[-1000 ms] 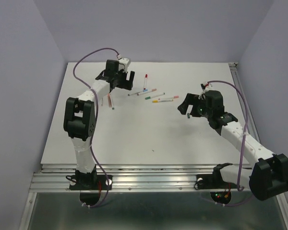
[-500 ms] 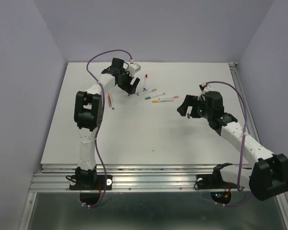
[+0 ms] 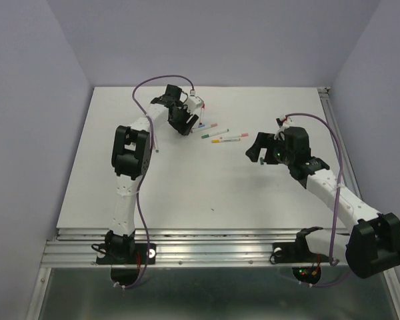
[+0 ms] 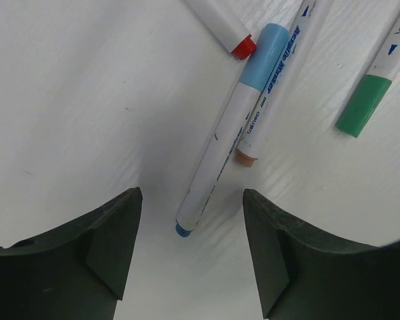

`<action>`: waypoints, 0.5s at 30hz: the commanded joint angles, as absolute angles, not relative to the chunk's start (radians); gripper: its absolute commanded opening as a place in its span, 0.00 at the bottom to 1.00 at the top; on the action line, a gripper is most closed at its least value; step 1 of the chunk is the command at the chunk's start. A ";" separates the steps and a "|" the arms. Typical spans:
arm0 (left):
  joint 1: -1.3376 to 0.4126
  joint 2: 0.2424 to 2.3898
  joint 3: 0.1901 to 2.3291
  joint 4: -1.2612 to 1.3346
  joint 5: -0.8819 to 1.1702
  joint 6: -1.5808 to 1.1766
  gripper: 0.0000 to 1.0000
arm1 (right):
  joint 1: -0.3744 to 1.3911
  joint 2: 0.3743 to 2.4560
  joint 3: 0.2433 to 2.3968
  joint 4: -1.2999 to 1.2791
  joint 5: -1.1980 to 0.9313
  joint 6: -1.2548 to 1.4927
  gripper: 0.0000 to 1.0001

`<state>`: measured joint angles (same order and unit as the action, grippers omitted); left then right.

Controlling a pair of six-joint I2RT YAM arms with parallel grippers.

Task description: Open the pen caps

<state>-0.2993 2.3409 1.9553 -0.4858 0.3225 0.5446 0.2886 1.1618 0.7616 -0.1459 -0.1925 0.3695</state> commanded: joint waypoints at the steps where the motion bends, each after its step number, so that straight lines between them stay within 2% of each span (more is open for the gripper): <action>1: -0.299 2.345 2.029 -0.520 0.311 0.575 0.72 | 0.288 1.138 0.761 -0.112 -0.196 0.357 1.00; 2: -0.302 2.359 2.046 -0.526 0.307 0.575 0.70 | 0.288 1.134 0.759 -0.115 -0.195 0.357 1.00; 3: -0.301 2.365 2.052 -0.528 0.296 0.575 0.61 | 0.287 1.134 0.758 -0.115 -0.193 0.357 1.00; 4: -0.302 2.373 2.056 -0.529 0.293 0.580 0.58 | 0.288 1.129 0.756 -0.117 -0.193 0.357 1.00; 9: -0.308 2.396 2.066 -0.532 0.290 0.589 0.45 | 0.288 1.124 0.755 -0.112 -0.186 0.357 1.00; 12: -0.311 2.407 2.062 -0.534 0.282 0.598 0.34 | 0.288 1.123 0.755 -0.113 -0.184 0.356 1.00; 15: -0.313 2.413 2.056 -0.538 0.290 0.603 0.34 | 0.287 1.123 0.753 -0.117 -0.167 0.356 1.00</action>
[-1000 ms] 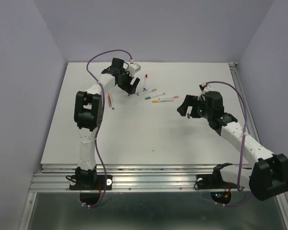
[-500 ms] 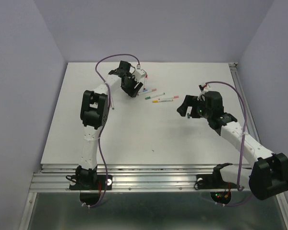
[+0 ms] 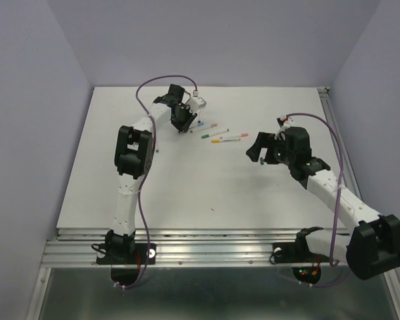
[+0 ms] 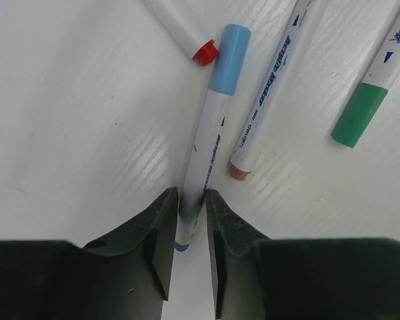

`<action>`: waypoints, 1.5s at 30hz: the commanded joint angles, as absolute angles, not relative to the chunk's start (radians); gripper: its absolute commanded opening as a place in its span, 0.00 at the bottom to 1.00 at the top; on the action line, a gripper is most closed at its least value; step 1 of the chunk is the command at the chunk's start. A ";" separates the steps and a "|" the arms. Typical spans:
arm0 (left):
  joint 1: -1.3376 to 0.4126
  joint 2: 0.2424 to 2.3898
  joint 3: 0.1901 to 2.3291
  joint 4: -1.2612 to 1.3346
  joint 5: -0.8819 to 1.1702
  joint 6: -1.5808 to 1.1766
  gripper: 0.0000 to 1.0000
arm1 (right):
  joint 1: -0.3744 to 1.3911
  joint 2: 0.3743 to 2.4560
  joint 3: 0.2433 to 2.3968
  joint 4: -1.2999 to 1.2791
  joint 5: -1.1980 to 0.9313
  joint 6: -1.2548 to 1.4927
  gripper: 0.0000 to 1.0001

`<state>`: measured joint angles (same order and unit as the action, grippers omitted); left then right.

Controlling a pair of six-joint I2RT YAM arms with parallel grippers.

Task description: Open the pen caps

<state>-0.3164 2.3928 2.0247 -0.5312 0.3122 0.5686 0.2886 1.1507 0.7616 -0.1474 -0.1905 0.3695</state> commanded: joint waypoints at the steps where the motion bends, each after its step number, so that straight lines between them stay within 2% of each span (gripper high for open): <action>1: -0.314 2.408 2.051 -0.540 0.293 0.607 0.30 | 0.287 1.123 0.753 -0.117 -0.158 0.357 1.00; 2: -0.314 2.405 2.040 -0.538 0.301 0.610 0.27 | 0.287 1.123 0.753 -0.118 -0.153 0.357 1.00; 6: -0.316 2.388 2.016 -0.538 0.317 0.624 0.26 | 0.288 1.126 0.755 -0.120 -0.149 0.359 1.00; 7: -0.316 2.387 2.010 -0.538 0.321 0.626 0.22 | 0.288 1.126 0.755 -0.120 -0.149 0.359 1.00; 10: -0.316 2.365 1.984 -0.537 0.333 0.634 0.00 | 0.287 1.123 0.756 -0.121 -0.147 0.359 1.00; 20: -0.316 2.174 1.859 -0.445 0.341 0.611 0.00 | 0.287 1.106 0.746 -0.111 -0.158 0.351 1.00; 26: -0.318 2.062 1.818 -0.401 0.414 0.545 0.00 | 0.288 1.097 0.735 -0.071 -0.181 0.354 1.00; 32: -0.318 1.872 1.571 -0.157 0.512 0.366 0.00 | 0.288 1.063 0.707 -0.009 -0.257 0.411 1.00; 35: -0.330 1.728 1.249 0.213 0.587 0.075 0.00 | 0.288 1.028 0.677 0.130 -0.313 0.478 1.00; 37: -0.359 1.662 1.116 0.363 0.636 -0.055 0.00 | 0.288 1.013 0.657 0.188 -0.351 0.512 1.00; 40: -0.414 1.547 0.913 0.560 0.574 -0.259 0.00 | 0.290 0.986 0.617 0.303 -0.411 0.589 1.00; 45: -0.609 1.413 0.756 0.618 0.490 -0.409 0.00 | 0.320 0.977 0.597 0.373 -0.419 0.669 1.00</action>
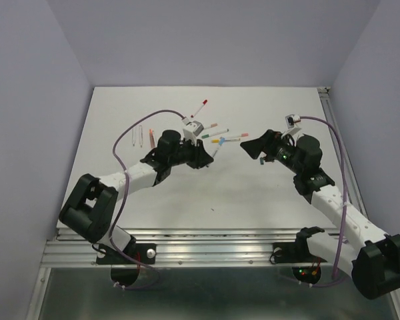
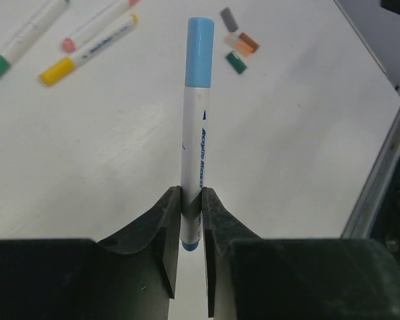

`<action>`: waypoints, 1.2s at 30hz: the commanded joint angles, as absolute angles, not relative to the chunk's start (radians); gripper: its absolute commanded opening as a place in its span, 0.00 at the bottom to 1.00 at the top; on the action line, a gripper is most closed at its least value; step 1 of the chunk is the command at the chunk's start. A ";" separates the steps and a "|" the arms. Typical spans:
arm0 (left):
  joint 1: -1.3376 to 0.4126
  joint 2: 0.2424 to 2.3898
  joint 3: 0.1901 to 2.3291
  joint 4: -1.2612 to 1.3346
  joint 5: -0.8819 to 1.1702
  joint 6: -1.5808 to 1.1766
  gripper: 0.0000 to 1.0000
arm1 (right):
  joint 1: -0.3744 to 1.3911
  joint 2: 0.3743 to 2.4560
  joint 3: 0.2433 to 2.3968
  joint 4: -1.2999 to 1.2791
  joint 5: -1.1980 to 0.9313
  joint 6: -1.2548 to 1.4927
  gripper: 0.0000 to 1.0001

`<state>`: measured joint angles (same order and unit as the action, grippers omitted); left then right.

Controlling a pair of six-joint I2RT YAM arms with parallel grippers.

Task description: Open the pen caps

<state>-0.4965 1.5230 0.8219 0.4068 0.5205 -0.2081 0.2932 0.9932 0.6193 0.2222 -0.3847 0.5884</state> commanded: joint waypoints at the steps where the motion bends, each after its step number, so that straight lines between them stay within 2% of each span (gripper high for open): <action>1: -0.638 1.395 0.735 0.630 0.435 -0.416 0.00 | 0.334 0.979 0.595 0.371 -0.402 0.672 1.00; 3: -0.701 1.350 0.662 0.697 0.367 -0.471 0.00 | 0.373 0.991 0.600 0.344 -0.342 0.673 1.00; 6: -0.739 1.321 0.589 0.817 0.371 -0.560 0.00 | 0.416 1.023 0.617 0.313 -0.305 0.673 1.00; 14: -0.821 1.287 0.549 0.847 0.282 -0.600 0.00 | 0.525 1.055 0.617 0.360 -0.241 0.695 0.93; 20: -0.859 1.287 0.558 0.853 0.242 -0.600 0.00 | 0.531 1.049 0.598 0.371 -0.199 0.729 0.66; 28: -0.880 1.285 0.560 0.854 0.256 -0.592 0.00 | 0.531 1.049 0.606 0.365 -0.176 0.735 0.62; 36: -0.890 1.279 0.558 0.856 0.255 -0.588 0.00 | 0.531 1.045 0.612 0.345 -0.153 0.741 0.39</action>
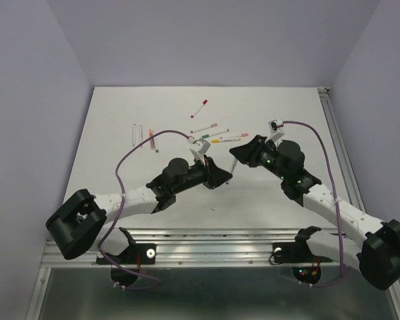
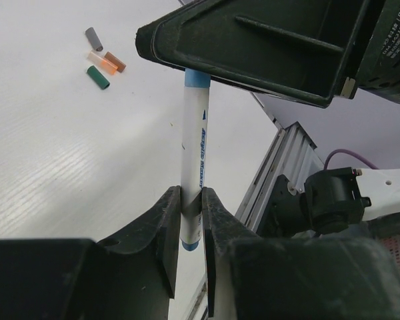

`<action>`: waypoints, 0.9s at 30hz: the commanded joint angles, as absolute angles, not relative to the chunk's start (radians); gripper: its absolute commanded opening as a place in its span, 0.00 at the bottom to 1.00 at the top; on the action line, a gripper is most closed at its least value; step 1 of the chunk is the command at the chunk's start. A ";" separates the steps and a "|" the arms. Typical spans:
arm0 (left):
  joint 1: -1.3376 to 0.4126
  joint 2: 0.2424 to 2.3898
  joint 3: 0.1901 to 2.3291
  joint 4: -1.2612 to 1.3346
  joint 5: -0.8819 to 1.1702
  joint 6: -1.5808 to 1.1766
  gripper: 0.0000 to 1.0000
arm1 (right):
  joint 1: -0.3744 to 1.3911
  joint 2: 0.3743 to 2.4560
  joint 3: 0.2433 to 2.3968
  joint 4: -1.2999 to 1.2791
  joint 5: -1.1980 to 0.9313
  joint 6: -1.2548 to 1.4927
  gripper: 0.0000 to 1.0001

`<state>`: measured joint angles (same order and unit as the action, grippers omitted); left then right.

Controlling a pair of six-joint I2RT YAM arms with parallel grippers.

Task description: Open the pen caps

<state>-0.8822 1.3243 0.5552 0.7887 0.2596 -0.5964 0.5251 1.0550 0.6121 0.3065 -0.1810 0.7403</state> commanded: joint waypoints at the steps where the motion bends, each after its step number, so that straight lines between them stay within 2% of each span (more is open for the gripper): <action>1: -0.890 1.279 0.557 0.854 0.255 -0.589 0.00 | 0.531 1.045 0.614 0.344 -0.153 0.739 0.37; 2: -0.890 1.279 0.557 0.854 0.256 -0.588 0.00 | 0.531 1.045 0.615 0.342 -0.152 0.736 0.35; 5: -0.891 1.279 0.558 0.854 0.268 -0.584 0.00 | 0.531 1.052 0.620 0.330 -0.159 0.724 0.20; 8: -0.891 1.284 0.572 0.847 0.285 -0.578 0.00 | 0.531 1.061 0.624 0.327 -0.175 0.721 0.11; 9: -0.890 1.285 0.586 0.835 0.287 -0.575 0.06 | 0.531 1.066 0.626 0.316 -0.184 0.721 0.06; 12: -0.890 1.296 0.610 0.819 0.273 -0.572 0.30 | 0.532 1.074 0.632 0.307 -0.213 0.729 0.01; 15: -0.890 1.313 0.643 0.799 0.270 -0.561 0.43 | 0.531 1.080 0.634 0.299 -0.241 0.742 0.01; 27: -0.890 1.370 0.721 0.758 0.258 -0.512 0.43 | 0.532 1.068 0.629 0.331 -0.391 0.828 0.01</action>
<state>-0.8833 1.3682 0.6674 0.7250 0.2588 -0.5476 0.5251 1.0840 0.6125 0.2771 -0.3119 0.7879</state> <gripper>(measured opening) 0.430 0.199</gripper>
